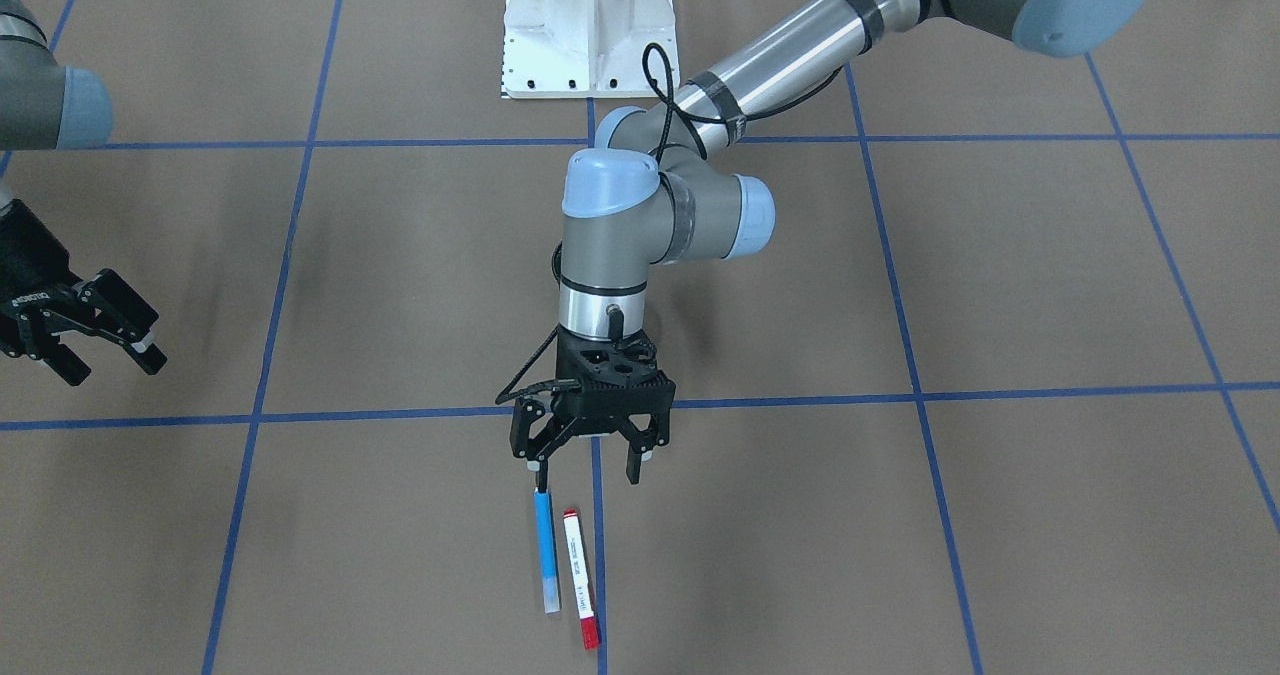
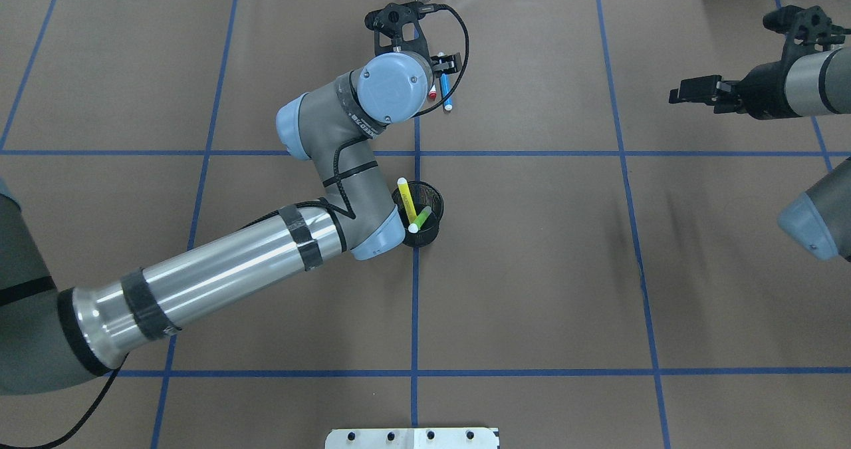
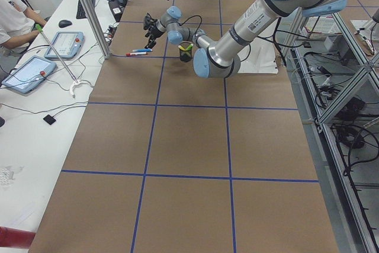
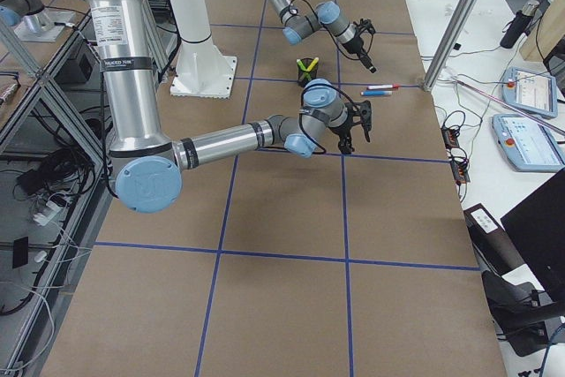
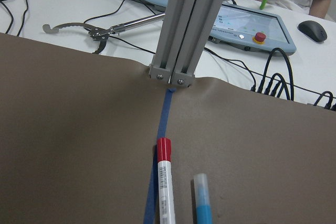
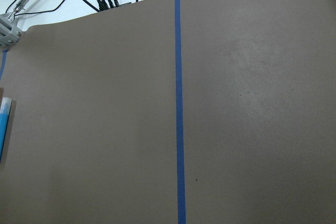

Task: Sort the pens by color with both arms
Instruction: 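Lift the red-capped marker and place it beside the blue marker, then move the right gripper over the cup while the left gripper withdraws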

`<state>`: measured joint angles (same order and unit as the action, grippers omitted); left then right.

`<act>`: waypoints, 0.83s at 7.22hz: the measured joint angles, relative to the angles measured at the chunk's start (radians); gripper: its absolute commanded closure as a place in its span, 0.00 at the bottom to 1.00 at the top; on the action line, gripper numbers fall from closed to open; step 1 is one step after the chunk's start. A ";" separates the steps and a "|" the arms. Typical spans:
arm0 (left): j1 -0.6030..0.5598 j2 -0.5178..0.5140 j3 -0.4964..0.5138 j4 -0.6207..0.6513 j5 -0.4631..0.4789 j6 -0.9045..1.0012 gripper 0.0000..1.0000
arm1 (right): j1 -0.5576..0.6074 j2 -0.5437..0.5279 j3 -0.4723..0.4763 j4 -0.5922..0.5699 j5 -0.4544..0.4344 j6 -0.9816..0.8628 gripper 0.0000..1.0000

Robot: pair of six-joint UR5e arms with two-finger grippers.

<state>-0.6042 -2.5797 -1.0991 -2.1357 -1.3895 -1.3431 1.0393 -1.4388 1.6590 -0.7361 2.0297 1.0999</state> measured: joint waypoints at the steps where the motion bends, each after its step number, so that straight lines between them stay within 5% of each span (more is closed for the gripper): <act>1: -0.001 0.082 -0.184 0.111 -0.069 -0.001 0.01 | -0.002 0.003 -0.005 0.000 -0.001 0.000 0.01; 3: 0.002 0.250 -0.540 0.302 -0.190 -0.051 0.01 | -0.007 0.005 -0.010 0.000 -0.002 0.002 0.01; 6: 0.005 0.404 -0.784 0.372 -0.347 -0.178 0.01 | -0.026 0.049 -0.007 -0.007 0.000 0.107 0.01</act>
<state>-0.5992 -2.1758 -1.8832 -1.7641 -1.7362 -1.5212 1.0133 -1.3899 1.6522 -0.7432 2.0295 1.2064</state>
